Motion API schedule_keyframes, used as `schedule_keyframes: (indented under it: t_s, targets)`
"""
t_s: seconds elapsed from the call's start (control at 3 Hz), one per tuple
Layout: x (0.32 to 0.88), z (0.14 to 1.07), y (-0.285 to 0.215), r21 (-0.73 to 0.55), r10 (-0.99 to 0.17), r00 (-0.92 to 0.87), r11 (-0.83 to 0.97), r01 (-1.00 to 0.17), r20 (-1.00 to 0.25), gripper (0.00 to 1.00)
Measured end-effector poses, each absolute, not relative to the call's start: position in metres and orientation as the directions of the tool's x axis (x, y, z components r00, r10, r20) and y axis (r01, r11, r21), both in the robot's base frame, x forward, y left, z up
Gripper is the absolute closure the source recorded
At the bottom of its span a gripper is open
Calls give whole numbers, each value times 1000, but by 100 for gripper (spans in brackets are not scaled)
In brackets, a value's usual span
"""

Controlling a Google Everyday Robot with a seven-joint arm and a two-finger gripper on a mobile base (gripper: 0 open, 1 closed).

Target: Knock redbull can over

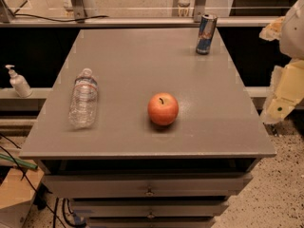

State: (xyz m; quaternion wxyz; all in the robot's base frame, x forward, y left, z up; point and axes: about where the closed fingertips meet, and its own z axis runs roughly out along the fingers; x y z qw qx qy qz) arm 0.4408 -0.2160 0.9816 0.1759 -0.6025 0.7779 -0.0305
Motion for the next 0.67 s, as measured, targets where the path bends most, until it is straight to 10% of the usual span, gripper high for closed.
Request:
schedule_keyframes:
  t_s: [0.67]
  targets:
    - [475,987,-203,-248,-850,-112,272,-930,-514,0]
